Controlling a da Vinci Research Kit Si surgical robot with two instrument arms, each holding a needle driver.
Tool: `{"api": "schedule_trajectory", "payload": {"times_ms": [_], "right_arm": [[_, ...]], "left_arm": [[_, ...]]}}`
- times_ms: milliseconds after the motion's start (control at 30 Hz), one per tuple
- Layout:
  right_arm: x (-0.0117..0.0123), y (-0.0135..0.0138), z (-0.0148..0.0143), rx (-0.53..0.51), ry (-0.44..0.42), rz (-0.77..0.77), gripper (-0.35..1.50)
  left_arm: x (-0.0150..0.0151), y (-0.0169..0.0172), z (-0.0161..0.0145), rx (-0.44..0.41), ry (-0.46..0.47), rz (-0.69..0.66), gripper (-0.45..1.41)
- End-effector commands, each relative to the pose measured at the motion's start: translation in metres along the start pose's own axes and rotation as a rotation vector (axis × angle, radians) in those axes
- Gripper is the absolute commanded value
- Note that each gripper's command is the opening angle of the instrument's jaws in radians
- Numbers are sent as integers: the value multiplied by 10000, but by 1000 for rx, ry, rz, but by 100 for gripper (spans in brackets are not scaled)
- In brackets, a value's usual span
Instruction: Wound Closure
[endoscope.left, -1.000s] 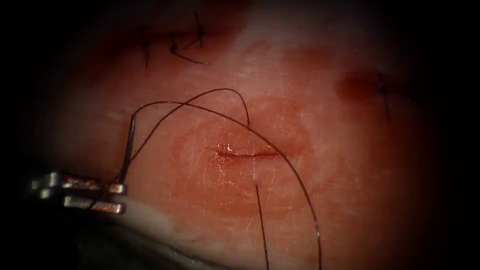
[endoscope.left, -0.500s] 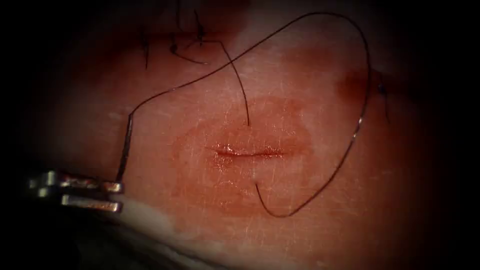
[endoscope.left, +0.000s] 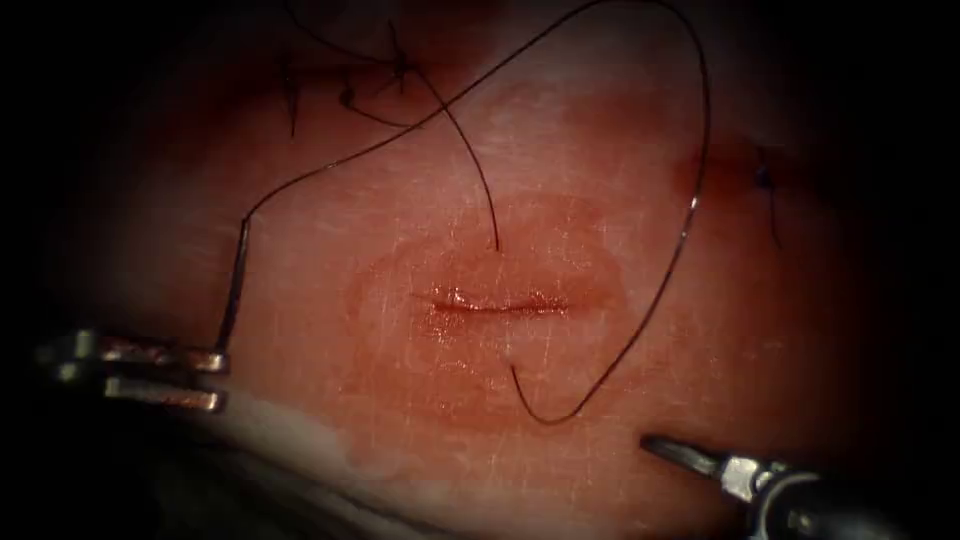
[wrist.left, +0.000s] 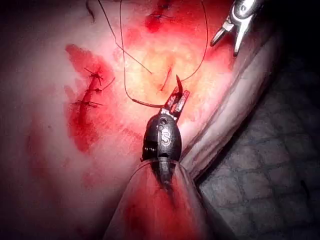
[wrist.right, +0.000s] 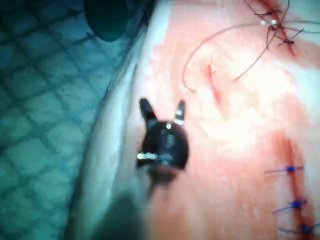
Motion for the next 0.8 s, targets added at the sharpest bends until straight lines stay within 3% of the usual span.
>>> {"api": "schedule_trajectory", "payload": {"times_ms": [33,233,500,567,600,633,667,800], "right_arm": [[-5,7,27,-15,4,4,79],[-9,24,61,-37,13,17,83],[-10,28,94,-30,18,35,69],[-9,30,99,-25,21,37,49],[-9,31,101,-21,21,37,26],[-10,32,102,-12,22,36,-13],[-12,32,103,-1,23,35,-35],[-21,33,102,13,-6,25,-35]], "left_arm": [[-9,2,8,0,2,-3,-45],[-10,3,10,1,1,-2,-45],[-10,4,11,2,1,-2,-45],[-9,4,11,2,1,-2,-45],[-9,4,11,3,1,-3,-45],[-8,4,11,3,1,-3,-45],[-8,4,11,2,1,-3,-45],[-6,5,10,2,2,-5,-45]]}}
